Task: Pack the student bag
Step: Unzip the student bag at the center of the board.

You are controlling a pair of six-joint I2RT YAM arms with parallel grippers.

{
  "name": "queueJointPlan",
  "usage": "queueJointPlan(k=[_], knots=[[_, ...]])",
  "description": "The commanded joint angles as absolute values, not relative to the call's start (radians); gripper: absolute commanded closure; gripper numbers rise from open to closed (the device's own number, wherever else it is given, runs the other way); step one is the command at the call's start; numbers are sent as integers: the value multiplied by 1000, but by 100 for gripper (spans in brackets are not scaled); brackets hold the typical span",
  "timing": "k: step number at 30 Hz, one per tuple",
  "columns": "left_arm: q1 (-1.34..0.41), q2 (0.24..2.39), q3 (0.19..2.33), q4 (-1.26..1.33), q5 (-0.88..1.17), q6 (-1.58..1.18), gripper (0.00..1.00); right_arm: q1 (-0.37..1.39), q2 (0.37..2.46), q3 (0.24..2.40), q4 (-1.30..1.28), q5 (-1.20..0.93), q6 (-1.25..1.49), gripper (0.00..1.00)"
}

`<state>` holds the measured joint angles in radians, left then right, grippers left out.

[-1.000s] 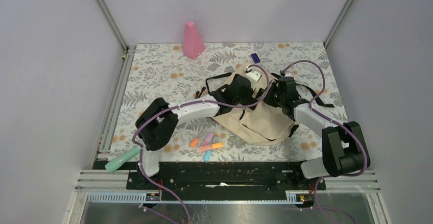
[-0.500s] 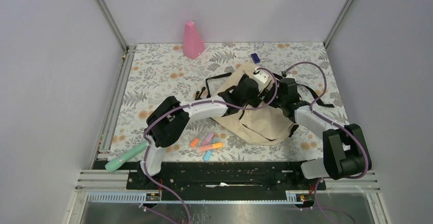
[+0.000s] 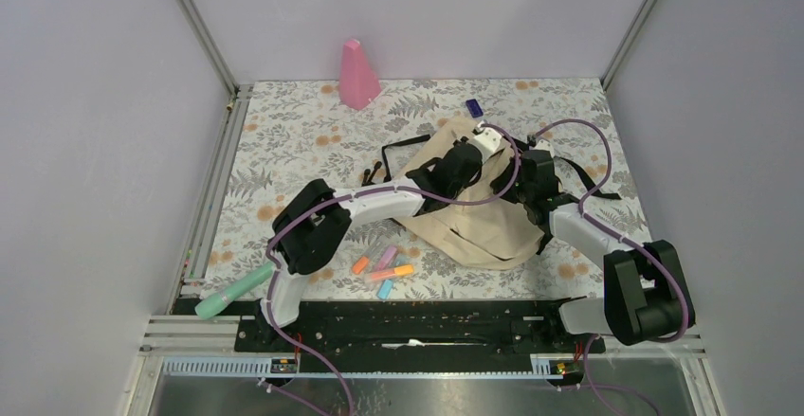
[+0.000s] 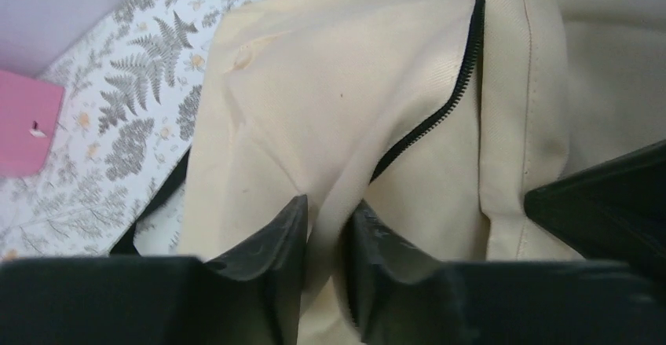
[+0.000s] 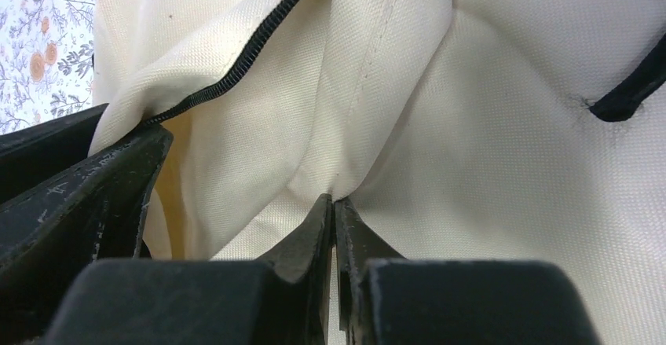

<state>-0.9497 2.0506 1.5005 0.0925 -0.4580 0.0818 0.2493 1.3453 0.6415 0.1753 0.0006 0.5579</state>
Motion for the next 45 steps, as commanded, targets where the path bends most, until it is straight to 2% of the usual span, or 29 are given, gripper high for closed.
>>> queueJointPlan(k=[1,2,3,10,18,19,24,28,31,37,42,45], knots=[[-937,2002,1545,105,-520,106,86,249,1318,620,117,74,540,97],[-935,1988,1543,97,-523,95,95,249,1318,621,108,85,537,98],[-935,1965,1539,92,-526,87,100,249,1315,625,94,101,530,100],[-934,1781,1515,115,-523,100,100,231,1323,641,17,246,503,100],[-904,1820,1562,-30,-356,11,100,225,1311,678,8,207,495,99],[-901,1826,1561,-49,-335,4,100,225,1301,691,-30,195,486,95],[-891,1863,1613,-140,-271,-87,100,225,1211,747,-119,114,420,57],[-876,1898,1670,-223,-208,-137,100,225,1096,750,-178,43,393,34],[-862,1907,1678,-230,-151,-169,100,226,992,701,-171,-68,372,32],[-816,1917,1680,-263,-6,-208,100,246,785,578,-120,-345,292,33],[-794,1903,1622,-213,67,-190,100,366,651,446,28,-497,264,32],[-783,1917,1642,-209,109,-190,100,466,635,413,82,-508,276,30]])
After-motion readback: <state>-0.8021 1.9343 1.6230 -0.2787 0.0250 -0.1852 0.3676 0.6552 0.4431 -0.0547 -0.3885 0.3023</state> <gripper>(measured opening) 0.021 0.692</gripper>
